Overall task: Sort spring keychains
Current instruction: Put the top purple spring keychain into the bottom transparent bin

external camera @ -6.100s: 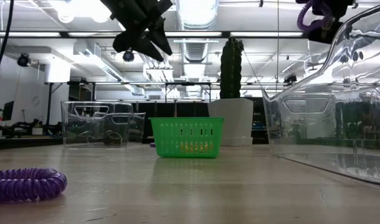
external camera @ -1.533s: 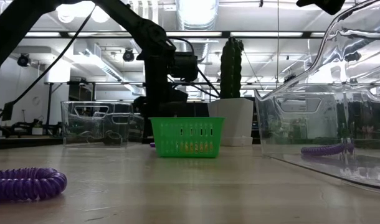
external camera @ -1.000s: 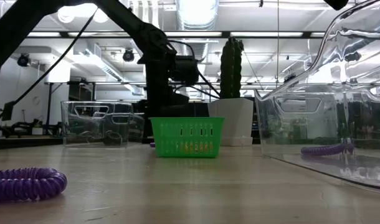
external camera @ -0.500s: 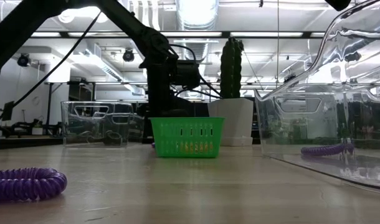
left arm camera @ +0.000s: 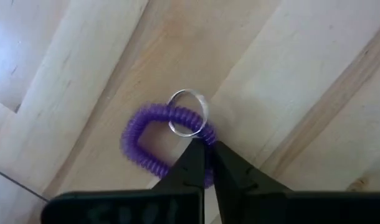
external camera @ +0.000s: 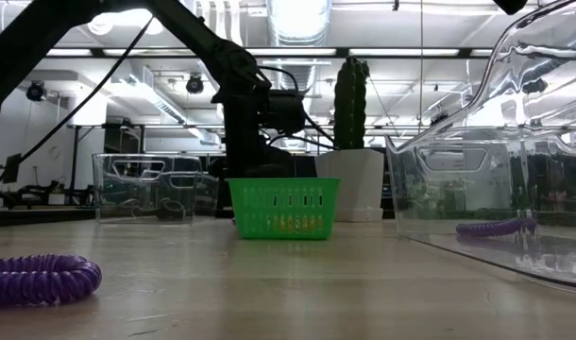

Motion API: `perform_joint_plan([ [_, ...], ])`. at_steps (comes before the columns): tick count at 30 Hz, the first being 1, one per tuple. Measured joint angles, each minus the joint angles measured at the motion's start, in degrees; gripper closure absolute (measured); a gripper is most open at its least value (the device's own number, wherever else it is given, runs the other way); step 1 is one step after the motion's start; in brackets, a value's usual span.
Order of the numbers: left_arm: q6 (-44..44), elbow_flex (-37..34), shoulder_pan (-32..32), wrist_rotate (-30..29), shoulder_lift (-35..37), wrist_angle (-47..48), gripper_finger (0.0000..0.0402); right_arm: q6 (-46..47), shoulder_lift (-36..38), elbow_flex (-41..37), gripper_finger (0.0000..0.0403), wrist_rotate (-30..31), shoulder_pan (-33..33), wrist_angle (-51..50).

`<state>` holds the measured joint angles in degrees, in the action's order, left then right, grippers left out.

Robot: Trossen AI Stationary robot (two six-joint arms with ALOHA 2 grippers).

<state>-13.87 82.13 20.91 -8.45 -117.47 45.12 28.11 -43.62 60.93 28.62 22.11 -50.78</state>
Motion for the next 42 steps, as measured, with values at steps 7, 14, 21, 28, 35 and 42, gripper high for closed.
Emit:
perform_joint_plan([
  [7,0.2,2.3,0.0,-0.5,0.1,1.9,0.0397,-2.1,1.0,0.0,0.0316,2.2,0.0,0.0],
  [14,0.6,6.1,0.1,-3.3,2.2,5.5,0.0401,-1.8,4.3,-4.4,0.0329,2.3,0.0,0.9],
  [21,1.0,7.2,0.1,-4.5,6.5,6.7,0.0401,-2.5,10.0,-15.7,0.0334,-2.0,0.0,10.8],
  [28,0.5,8.9,-0.2,-4.5,12.4,6.9,0.0401,-1.6,16.0,-29.1,0.0324,-8.5,0.0,25.1],
  [35,-2.8,10.9,-3.7,1.6,20.2,6.8,0.0401,1.6,18.4,-39.2,0.0329,-12.4,0.0,36.1],
  [42,-7.5,11.5,-13.9,10.0,27.5,-0.4,0.0401,1.9,18.4,-44.3,0.0334,-12.8,0.0,40.1],
])
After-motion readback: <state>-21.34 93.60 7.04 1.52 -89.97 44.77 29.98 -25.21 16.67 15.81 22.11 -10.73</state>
